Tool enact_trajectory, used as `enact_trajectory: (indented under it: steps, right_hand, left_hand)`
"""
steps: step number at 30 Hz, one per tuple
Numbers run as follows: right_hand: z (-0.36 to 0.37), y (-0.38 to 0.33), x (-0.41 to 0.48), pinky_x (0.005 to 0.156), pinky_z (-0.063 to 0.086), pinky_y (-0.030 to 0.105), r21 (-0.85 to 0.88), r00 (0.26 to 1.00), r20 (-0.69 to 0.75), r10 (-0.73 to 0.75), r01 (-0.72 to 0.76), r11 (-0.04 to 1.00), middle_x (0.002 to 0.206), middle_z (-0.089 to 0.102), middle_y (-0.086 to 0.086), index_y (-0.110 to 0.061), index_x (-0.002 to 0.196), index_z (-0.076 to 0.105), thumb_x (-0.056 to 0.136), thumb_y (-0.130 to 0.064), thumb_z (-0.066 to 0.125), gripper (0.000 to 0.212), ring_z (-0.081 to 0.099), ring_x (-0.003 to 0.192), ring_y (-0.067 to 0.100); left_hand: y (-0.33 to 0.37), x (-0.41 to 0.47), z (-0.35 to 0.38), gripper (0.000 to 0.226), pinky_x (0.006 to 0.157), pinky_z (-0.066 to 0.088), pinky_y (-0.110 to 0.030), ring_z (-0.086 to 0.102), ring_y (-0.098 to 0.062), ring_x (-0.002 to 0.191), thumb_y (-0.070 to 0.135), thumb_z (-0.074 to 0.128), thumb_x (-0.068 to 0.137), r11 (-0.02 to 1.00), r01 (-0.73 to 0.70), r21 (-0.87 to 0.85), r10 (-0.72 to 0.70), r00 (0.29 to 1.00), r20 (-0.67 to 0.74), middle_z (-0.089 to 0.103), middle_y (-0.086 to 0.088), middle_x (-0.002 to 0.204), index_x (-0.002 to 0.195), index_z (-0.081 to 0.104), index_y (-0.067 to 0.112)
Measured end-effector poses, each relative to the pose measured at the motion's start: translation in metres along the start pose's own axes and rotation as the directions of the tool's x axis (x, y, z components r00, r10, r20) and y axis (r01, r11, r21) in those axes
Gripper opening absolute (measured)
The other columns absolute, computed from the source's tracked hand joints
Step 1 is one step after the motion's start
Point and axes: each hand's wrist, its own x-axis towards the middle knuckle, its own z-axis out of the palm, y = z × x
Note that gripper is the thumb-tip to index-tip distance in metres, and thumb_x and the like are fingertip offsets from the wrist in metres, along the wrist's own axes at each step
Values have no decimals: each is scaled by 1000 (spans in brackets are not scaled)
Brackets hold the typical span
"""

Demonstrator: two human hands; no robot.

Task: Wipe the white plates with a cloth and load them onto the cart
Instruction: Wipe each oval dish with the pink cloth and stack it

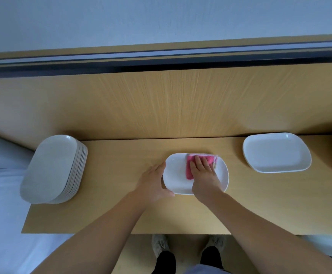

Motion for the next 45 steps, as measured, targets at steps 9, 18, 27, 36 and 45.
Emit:
enact_trajectory:
  steps: [9,18,27,36,45]
  right_hand:
    - [0,-38,17,121,-6,40,-13,984,55,-169,170,985,163,-2,3,-13,155,-2,92,-24,54,84,-7,149,27]
    - [-5,-41,12,120,-11,40,-79,957,84,-277,283,956,163,-2,2,-15,155,-2,93,-26,46,79,-10,149,26]
    - [-22,-15,-2,118,-13,35,-61,847,216,-486,508,859,163,1,-6,-20,155,7,86,-9,45,80,-11,149,17]
    - [-17,14,-10,114,-18,29,16,792,188,-581,589,808,161,17,-6,-24,153,25,97,-44,46,63,-2,150,17]
    - [-17,67,-24,118,-9,30,15,811,168,-561,567,824,155,33,-10,-29,151,31,102,-40,26,50,13,149,20]
  left_hand:
    - [0,3,-1,88,94,41,-25,53,-14,116,50,84,56,997,-77,-18,74,991,-115,58,11,123,132,46,29]
    - [-2,4,1,90,86,46,-25,57,-11,104,63,77,47,999,-46,-5,45,991,-126,60,15,110,127,47,35]
    - [-2,0,4,105,105,28,-25,36,-17,131,62,73,68,984,-105,144,123,985,-123,36,2,144,150,24,18]
    - [-2,3,4,98,104,30,-29,37,-16,127,74,63,69,945,-127,300,170,978,-123,36,6,140,147,30,26]
    - [-5,3,1,97,101,31,-28,37,-15,124,74,62,70,932,-137,335,179,979,-99,39,8,135,148,28,29]
